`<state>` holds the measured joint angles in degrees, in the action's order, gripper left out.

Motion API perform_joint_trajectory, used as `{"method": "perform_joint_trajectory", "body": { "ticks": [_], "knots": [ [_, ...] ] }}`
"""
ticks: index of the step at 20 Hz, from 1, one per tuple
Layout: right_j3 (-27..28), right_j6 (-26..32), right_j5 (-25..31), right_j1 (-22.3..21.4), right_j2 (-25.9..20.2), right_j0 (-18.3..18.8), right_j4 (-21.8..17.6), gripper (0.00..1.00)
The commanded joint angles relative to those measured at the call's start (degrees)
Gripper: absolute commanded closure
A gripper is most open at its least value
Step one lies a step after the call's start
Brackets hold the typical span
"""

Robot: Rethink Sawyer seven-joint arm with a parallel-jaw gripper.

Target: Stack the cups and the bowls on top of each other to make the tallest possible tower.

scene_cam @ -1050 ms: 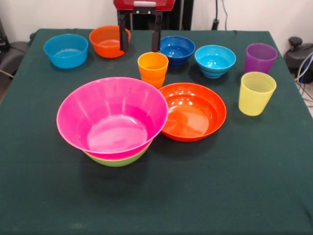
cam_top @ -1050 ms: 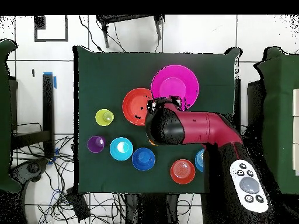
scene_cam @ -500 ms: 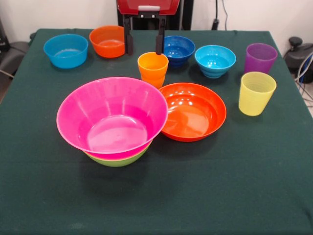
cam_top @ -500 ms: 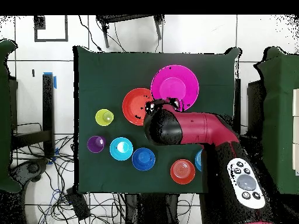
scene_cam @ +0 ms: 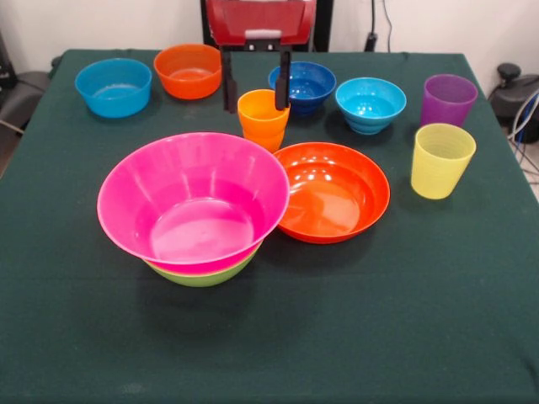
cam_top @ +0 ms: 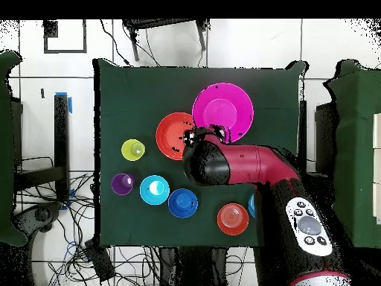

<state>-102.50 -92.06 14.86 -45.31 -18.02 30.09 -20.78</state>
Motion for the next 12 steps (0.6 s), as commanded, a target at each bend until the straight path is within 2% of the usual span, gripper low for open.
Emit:
{"method": "perform_joint_trajectory", "body": {
  "ticks": [1, 4, 8, 12],
  "knots": [
    [-1.46, -2.56, -5.11, 6.21, -0.96, -0.98, -5.88, 0.0],
    [-2.27, -2.38, -3.55, 4.44, -1.69, -0.5, -5.26, 0.0],
    [-4.12, -0.51, -1.9, 2.38, -5.12, 2.54, -4.38, 0.0],
    [-6.57, -1.1, 0.06, -1.17, -4.71, 2.4, -3.6, 0.0]
  ]
}}
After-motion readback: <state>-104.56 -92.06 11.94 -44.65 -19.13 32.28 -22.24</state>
